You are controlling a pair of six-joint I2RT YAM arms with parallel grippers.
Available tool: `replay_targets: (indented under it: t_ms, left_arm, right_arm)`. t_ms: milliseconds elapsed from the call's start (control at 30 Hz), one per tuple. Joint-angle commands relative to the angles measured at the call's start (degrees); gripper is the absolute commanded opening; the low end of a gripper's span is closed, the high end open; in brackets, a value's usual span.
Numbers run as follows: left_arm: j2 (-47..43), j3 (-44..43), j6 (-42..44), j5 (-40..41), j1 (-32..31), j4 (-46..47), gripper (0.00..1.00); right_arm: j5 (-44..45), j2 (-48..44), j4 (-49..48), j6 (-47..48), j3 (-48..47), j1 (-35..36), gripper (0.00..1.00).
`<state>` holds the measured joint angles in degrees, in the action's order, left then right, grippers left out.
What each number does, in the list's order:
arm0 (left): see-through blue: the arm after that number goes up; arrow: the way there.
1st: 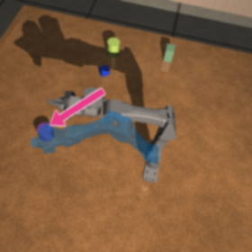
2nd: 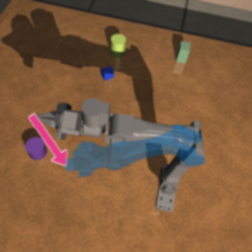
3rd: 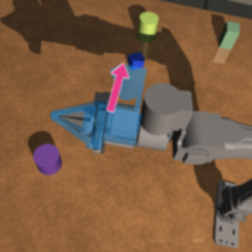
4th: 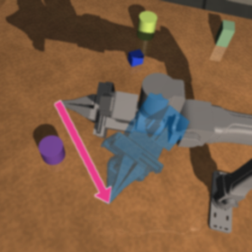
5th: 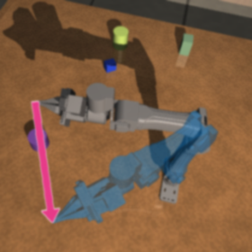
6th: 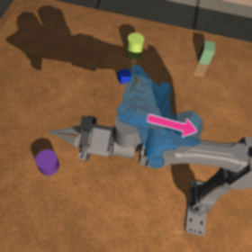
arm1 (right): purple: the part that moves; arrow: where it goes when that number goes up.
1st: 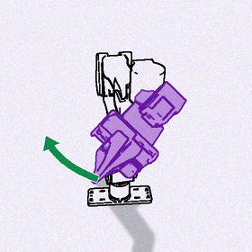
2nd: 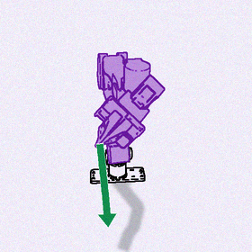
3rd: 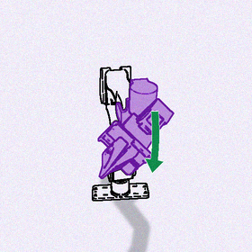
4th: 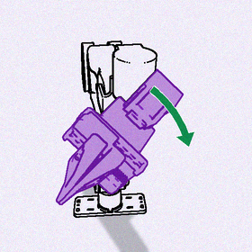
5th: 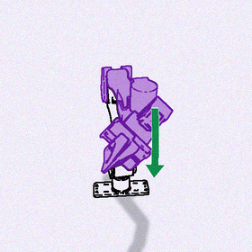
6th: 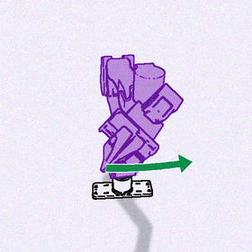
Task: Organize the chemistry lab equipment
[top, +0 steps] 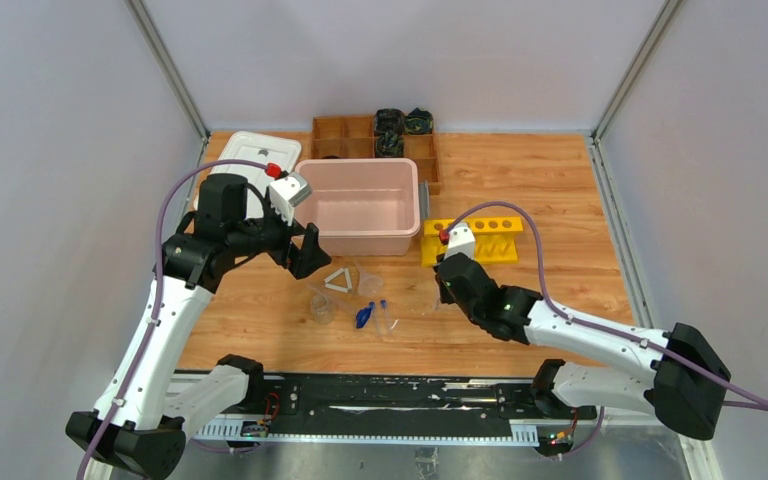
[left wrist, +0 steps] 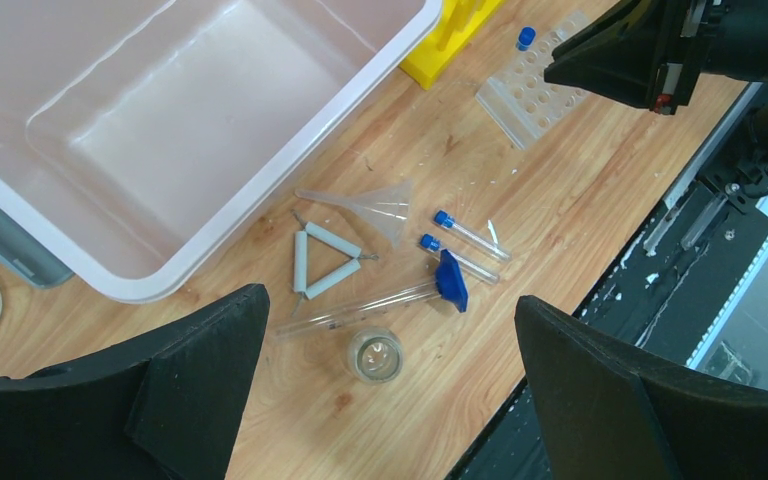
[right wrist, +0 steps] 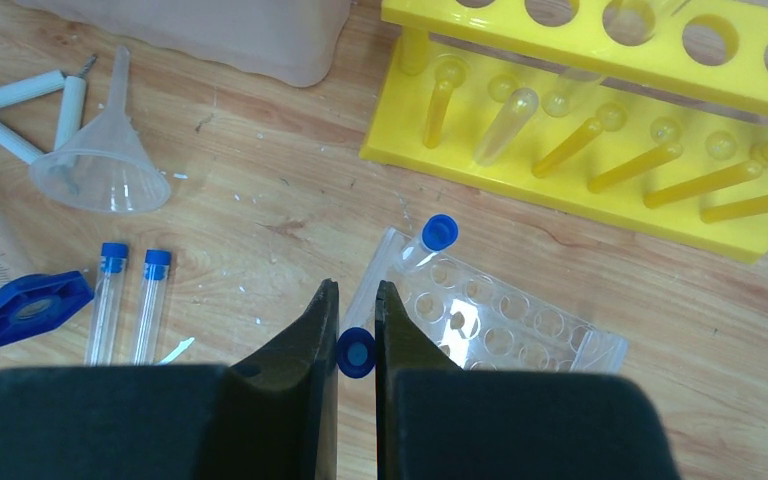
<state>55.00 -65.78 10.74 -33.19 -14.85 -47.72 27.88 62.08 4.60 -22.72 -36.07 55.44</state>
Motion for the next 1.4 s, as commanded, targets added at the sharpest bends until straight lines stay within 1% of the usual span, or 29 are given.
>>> replay_targets:
  t_ms: [0,100,600,933,1367]
  left_arm:
    - [0.2,-0.6,0.7,0.1,-0.1,0.1,1.0]
    - [0.4,-0.6,0.5,0.0,-0.1,0.1,1.0]
    - [0.5,-0.9,0.2,0.3,-0.1,0.1,1.0]
    - [0.3,-1.5,0.7,0.8,0.0,0.1,1.0]
    - [0.7,-1.6,0.7,1.0,0.0,0.1,1.0]
  right_arm:
    - [4.5,0.2,-4.1,-0.4,2.4,-0.4,0.0]
    - [4.6,0.2,-7.3,-0.9,4.2,-0.3,0.0]
    - [3.8,1.5,-10.8,-2.8,7.2,-0.1,0.0]
    - [4.2,2.7,-10.6,-3.5,7.9,0.3,0.0]
    - [7.6,-2.7,-8.6,-4.1,9.2,2.3,0.0]
